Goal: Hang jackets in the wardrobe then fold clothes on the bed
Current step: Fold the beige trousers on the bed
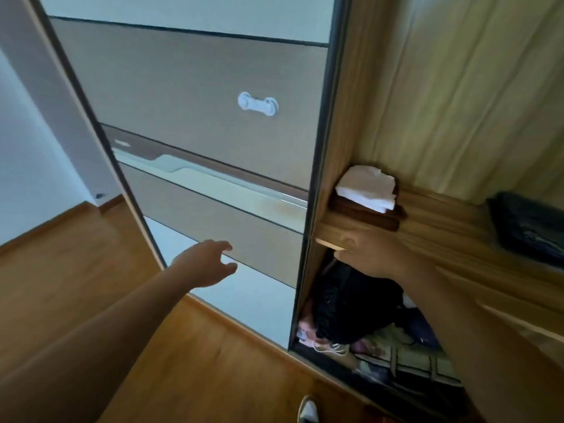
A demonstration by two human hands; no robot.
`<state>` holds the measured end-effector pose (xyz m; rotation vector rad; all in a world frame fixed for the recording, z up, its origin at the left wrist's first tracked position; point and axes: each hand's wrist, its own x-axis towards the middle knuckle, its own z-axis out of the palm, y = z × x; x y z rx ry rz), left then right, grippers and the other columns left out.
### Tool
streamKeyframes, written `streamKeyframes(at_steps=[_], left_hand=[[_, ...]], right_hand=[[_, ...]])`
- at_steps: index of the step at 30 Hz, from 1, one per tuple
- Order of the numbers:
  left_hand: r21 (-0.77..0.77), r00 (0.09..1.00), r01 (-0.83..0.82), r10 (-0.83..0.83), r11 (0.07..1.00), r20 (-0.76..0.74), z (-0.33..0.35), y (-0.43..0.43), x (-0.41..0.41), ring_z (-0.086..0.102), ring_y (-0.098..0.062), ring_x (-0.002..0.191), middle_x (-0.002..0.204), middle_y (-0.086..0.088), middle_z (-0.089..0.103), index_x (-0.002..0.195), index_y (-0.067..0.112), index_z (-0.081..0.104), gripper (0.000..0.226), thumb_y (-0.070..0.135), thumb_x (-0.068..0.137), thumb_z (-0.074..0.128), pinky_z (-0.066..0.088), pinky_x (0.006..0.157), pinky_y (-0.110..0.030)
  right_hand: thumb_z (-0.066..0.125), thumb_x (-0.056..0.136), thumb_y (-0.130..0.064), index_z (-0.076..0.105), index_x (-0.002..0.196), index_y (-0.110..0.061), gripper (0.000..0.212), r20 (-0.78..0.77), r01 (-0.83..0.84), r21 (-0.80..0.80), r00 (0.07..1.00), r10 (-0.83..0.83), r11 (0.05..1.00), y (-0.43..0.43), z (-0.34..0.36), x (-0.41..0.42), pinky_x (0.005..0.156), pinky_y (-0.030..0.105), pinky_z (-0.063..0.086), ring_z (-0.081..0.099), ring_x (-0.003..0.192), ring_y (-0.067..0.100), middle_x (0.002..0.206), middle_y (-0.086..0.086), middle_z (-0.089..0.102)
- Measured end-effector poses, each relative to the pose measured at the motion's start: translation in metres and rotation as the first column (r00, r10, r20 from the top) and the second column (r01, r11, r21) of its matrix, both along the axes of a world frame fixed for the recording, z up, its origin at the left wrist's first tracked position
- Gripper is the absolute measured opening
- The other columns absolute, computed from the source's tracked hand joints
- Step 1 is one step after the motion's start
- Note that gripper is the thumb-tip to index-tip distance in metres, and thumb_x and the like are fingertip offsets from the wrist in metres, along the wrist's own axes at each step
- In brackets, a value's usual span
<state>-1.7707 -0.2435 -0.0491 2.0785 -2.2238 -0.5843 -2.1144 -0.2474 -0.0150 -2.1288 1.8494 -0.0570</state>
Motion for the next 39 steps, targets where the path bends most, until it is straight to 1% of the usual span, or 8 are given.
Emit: streamKeyframes(at_steps=[5,12,14,20,24,30,33,39], left_hand=[[-0.014,0.969,-0.248,0.248,0.969,-0.005,0.013,0.042,0.117,0.052,-0.025,0.132,0.146,-0.006,0.054,0.144,0.021,0.052,0.055,0.044,0.095,0.062,0.041,0.11,-0.039],[0.015,0.865,-0.502,0.502,0.865,-0.013,0.014,0.098,0.247,0.05,-0.024,0.135,0.149,-0.003,0.051,0.148,0.024,0.047,0.06,0.049,0.095,0.061,0.044,0.111,-0.043],[0.035,0.819,-0.573,0.573,0.819,-0.014,0.011,0.109,0.282,0.051,-0.024,0.133,0.148,-0.003,0.052,0.147,0.023,0.048,0.059,0.047,0.096,0.061,0.045,0.109,-0.042],[0.052,0.648,-0.762,0.761,0.646,0.033,-0.008,0.109,0.374,0.051,-0.026,0.133,0.148,-0.007,0.052,0.146,0.026,0.049,0.061,0.05,0.091,0.063,0.044,0.11,-0.044],[0.059,0.523,-0.852,0.85,0.52,0.065,-0.017,0.094,0.425,0.058,-0.026,0.125,0.143,-0.004,0.056,0.143,0.029,0.051,0.064,0.058,0.087,0.062,0.05,0.102,-0.043],[0.059,0.37,-0.928,0.927,0.367,0.055,-0.015,0.076,0.477,0.055,-0.026,0.129,0.146,-0.005,0.054,0.146,0.026,0.05,0.06,0.05,0.092,0.061,0.05,0.104,-0.044],[0.075,0.319,-0.946,0.947,0.315,0.048,-0.016,0.07,0.514,0.063,-0.023,0.116,0.142,-0.005,0.057,0.142,0.025,0.055,0.052,0.045,0.094,0.061,0.055,0.094,-0.041],[0.032,0.191,-0.981,0.981,0.191,0.027,-0.03,0.068,0.613,0.059,-0.023,0.123,0.142,-0.005,0.058,0.142,0.027,0.054,0.052,0.043,0.093,0.06,0.053,0.097,-0.043]], right_hand=[[0.059,0.093,-0.059,0.055,0.137,-0.029,0.054,-0.006,-0.145,0.057,0.989,0.145,0.988,-0.017,0.009,0.123,0.1,0.036,0.05,0.062,0.116,0.021,0.133,-0.002,0.063],[0.056,0.091,-0.061,0.054,0.135,-0.036,0.051,-0.021,-0.391,0.081,0.919,0.394,0.917,-0.055,0.008,0.291,0.098,0.038,0.051,0.062,0.11,0.018,0.123,-0.005,0.065],[0.056,0.092,-0.06,0.054,0.136,-0.035,0.051,-0.023,-0.465,0.082,0.884,0.468,0.882,-0.069,0.005,0.339,0.098,0.038,0.051,0.061,0.112,0.019,0.13,-0.005,0.063],[0.054,0.096,-0.057,0.052,0.141,-0.03,0.052,-0.032,-0.681,0.077,0.729,0.684,0.728,-0.122,-0.008,0.478,0.098,0.041,0.052,0.062,0.116,0.022,0.138,0.0,0.061],[0.052,0.098,-0.056,0.048,0.144,-0.029,0.054,-0.02,-0.781,0.097,0.618,0.786,0.616,-0.167,-0.013,0.562,0.099,0.041,0.052,0.06,0.123,0.023,0.144,-0.001,0.058],[0.052,0.099,-0.054,0.049,0.145,-0.029,0.052,-0.023,-0.876,0.12,0.469,0.883,0.468,-0.217,-0.013,0.678,0.091,0.035,0.053,0.06,0.122,0.023,0.144,0.0,0.057],[0.052,0.099,-0.055,0.05,0.144,-0.028,0.052,-0.053,-0.912,0.126,0.386,0.921,0.39,-0.227,-0.015,0.74,0.09,0.036,0.055,0.061,0.118,0.022,0.143,0.001,0.058],[0.05,0.098,-0.058,0.052,0.141,-0.031,0.052,-0.114,-0.957,0.105,0.26,0.959,0.272,-0.234,-0.029,0.878,0.094,0.041,0.055,0.061,0.119,0.023,0.142,0.001,0.059]])
